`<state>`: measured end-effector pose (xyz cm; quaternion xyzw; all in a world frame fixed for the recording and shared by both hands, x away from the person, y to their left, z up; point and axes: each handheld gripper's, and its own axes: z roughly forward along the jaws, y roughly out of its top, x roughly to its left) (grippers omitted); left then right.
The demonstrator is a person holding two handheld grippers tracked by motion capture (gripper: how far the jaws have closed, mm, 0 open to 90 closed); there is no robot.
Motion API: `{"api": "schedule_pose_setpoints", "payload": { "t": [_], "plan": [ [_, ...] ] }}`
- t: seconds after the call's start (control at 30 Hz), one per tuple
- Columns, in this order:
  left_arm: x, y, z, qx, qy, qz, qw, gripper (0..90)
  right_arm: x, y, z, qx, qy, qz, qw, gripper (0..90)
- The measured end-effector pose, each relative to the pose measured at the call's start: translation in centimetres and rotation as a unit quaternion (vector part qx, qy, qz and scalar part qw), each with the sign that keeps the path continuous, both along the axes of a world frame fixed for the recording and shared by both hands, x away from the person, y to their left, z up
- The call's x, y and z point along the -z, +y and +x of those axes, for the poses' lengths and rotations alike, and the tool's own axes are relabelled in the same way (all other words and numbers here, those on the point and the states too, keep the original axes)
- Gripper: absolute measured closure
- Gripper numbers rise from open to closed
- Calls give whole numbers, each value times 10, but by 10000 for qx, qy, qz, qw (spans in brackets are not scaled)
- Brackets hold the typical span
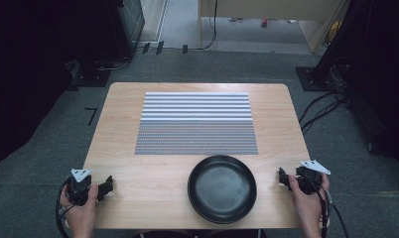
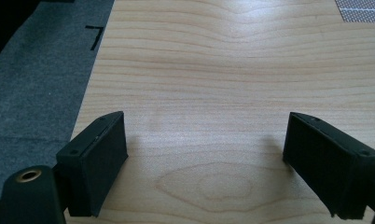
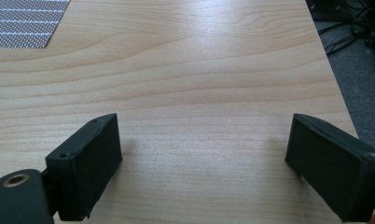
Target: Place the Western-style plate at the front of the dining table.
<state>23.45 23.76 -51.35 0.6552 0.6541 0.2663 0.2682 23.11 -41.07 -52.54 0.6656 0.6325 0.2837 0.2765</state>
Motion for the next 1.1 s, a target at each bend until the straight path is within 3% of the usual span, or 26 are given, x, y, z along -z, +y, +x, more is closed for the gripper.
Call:
{"api": "schedule_pose_setpoints", "payload": {
  "t": [0.23,0.33,0.5,0.63,0.93,1.1],
  "plan": [
    [-4,-2,-1,-6,-42,-206,9998,133,-1,1,-2,56,-61,95,9999,138],
    [-9,-8,-1,29,-136,-219,9997,133,-7,3,-5,23,-204,165,9997,138],
    [-14,-22,-3,186,-255,-287,9991,133,-13,8,-6,36,-347,142,9993,138],
    [-18,-31,-5,283,-317,-352,9985,133,-22,14,-10,41,-473,321,9984,138],
    [-23,-55,-7,547,-374,-506,9965,133,-37,31,-17,-93,-743,455,9962,140],
    [-25,-69,-7,697,-393,-580,9951,133,-42,37,-19,-39,-783,624,9950,138]
  ]
}}
